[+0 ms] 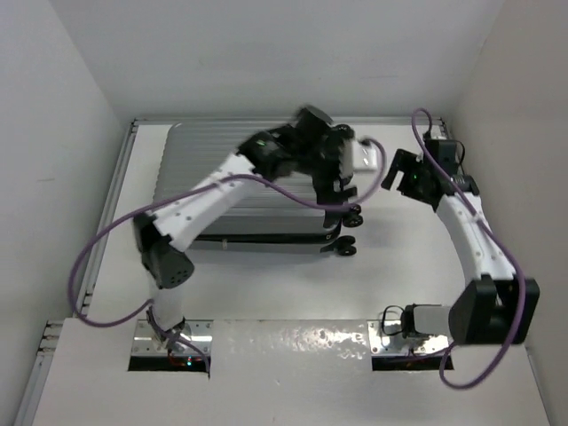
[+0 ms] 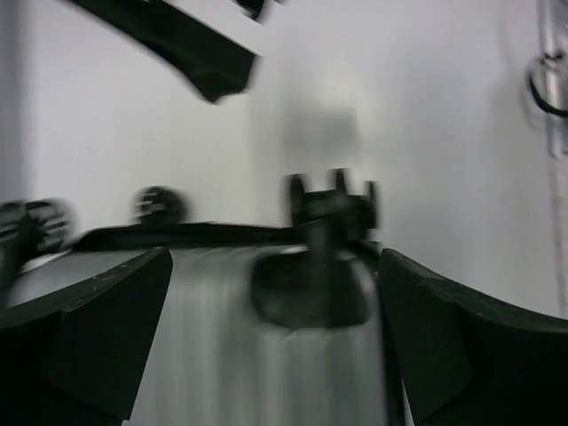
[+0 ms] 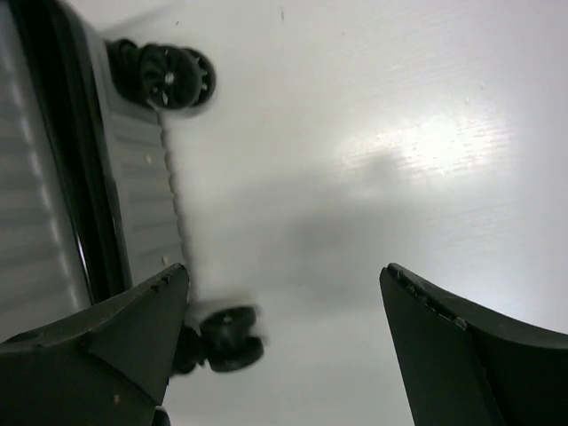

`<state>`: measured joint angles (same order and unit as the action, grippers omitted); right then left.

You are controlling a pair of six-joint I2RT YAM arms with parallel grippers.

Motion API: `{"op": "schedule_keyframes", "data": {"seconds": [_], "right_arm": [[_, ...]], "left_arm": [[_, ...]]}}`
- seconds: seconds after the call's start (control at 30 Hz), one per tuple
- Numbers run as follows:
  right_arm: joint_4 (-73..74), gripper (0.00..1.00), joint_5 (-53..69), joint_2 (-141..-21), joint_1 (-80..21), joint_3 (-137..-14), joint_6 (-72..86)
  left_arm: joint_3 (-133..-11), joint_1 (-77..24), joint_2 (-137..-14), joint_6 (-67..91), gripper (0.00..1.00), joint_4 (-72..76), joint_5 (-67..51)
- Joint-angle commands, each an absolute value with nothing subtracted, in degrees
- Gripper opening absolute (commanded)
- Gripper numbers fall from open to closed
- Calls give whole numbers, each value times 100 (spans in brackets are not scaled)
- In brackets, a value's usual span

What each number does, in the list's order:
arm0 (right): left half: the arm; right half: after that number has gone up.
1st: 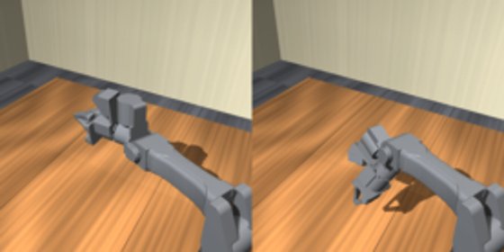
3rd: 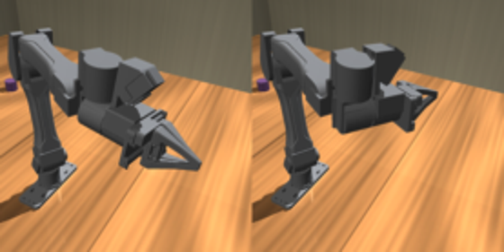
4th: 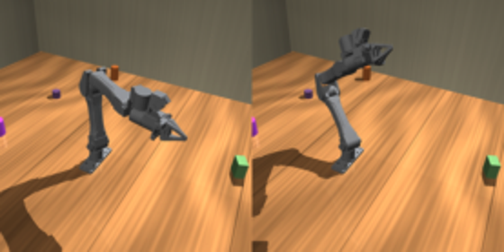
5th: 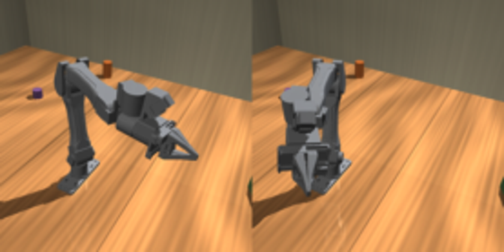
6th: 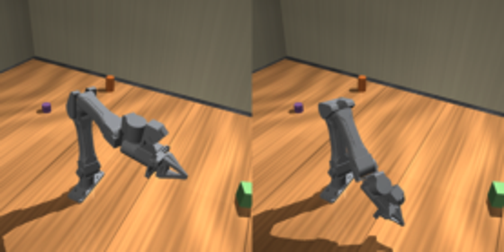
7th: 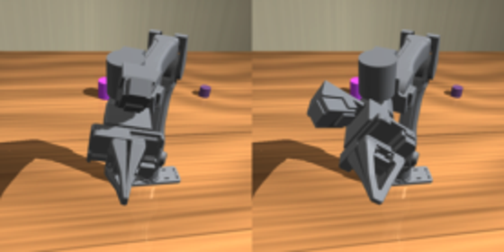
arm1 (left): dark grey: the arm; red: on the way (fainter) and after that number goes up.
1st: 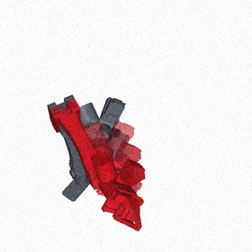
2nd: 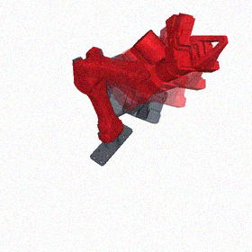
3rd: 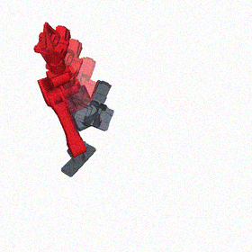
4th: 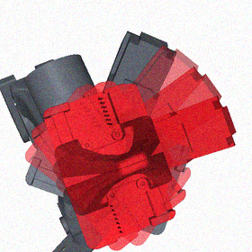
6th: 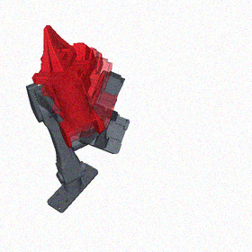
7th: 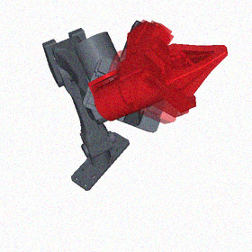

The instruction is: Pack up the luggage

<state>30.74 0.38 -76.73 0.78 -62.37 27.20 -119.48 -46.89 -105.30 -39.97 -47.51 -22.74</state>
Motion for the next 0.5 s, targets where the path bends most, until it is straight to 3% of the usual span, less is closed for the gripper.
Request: {"op": "schedule_keyframes", "data": {"seconds": [0.0,0.17,0.47], "right_arm": [[3673,88,45,-6963,130,-5549,2251],[4209,91,-456,-5943,158,-4923,2144],[4289,91,-229,-5177,158,-4298,2250]], "left_arm": [[-11971,-5202,-10941,-4070,100,-5662,-2654],[-12146,-5537,-11530,-3516,100,-4861,-2391],[-12630,-5730,-12691,-3366,100,-5335,-1066]]}}
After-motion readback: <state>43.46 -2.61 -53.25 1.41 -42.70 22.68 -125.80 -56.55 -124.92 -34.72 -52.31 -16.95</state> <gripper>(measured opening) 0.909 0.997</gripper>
